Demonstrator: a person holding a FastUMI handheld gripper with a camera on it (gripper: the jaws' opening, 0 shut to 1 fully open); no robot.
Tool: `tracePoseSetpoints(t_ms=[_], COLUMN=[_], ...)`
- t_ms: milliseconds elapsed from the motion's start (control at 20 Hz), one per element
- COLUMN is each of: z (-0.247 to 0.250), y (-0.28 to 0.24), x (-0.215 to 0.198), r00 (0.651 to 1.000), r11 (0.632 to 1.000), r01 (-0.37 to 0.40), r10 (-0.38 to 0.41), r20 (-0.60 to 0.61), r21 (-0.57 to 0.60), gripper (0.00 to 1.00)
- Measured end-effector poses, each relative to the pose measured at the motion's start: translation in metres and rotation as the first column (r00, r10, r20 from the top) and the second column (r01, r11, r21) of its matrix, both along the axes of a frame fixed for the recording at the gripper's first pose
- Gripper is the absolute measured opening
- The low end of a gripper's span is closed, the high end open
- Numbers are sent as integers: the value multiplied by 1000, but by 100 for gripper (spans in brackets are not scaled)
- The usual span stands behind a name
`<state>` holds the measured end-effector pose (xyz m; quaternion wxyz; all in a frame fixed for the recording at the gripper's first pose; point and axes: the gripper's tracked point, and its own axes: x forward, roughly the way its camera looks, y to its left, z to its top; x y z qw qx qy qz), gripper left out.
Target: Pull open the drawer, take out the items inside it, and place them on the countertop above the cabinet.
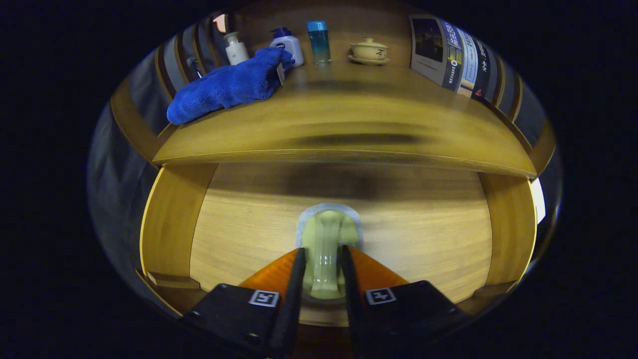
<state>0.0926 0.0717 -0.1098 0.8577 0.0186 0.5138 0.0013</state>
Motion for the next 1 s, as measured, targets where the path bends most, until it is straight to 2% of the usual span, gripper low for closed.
tracePoseSetpoints(t_ms=[100,250,400,700,850,1000], z=[1,3,18,66,103,146], y=[-1,-4,-2,11,12,9], x=[2,1,0,-27,-33,-19], r00=[1000,999,998,993,980,966], r11=[1000,1000,1000,997,993,993], r01=[17,17,6,-78,-119,-116], r10=[-17,-17,-7,75,118,114], r20=[8,31,55,92,159,233], r21=[14,0,18,29,-1,-7], gripper=[27,17,16,16,16,16])
